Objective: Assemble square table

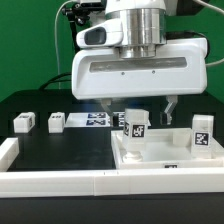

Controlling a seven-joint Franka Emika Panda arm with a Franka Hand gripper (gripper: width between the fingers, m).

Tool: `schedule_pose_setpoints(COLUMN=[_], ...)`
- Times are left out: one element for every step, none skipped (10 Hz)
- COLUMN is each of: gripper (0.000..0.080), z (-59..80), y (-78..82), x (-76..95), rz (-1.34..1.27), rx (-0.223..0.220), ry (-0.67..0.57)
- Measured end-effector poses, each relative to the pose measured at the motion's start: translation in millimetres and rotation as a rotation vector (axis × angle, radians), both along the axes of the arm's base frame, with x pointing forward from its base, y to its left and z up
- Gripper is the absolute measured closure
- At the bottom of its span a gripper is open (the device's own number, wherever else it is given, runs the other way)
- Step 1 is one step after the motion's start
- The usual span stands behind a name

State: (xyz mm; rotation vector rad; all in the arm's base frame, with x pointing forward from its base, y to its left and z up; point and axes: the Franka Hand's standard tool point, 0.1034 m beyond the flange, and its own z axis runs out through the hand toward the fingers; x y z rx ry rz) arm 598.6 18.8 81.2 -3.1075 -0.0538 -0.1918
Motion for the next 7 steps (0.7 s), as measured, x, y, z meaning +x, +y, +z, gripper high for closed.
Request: schedule_pose_setpoints(gripper=[0.0151,0.0151,0.0253,0.0253,0.0453,0.05,0.05], z=[-0.6,-0.6,-0.7,-0.8,-0.8,-0.8,-1.1], y=[0.0,-0.3,-0.3,-0.3,-0.6,-5.2,-5.4], x=[-0.5,-0.5,-0.5,-0.6,-0.5,-0.3,-0.4], rz=[0.041,0.04,0.039,0.039,0.039,0.031,0.031], rx=[-0.005,-0.005,-0.005,-0.005,-0.005,-0.008,-0.008], ry=[0.0,0.0,0.0,0.0,0.0,-0.001,0.0])
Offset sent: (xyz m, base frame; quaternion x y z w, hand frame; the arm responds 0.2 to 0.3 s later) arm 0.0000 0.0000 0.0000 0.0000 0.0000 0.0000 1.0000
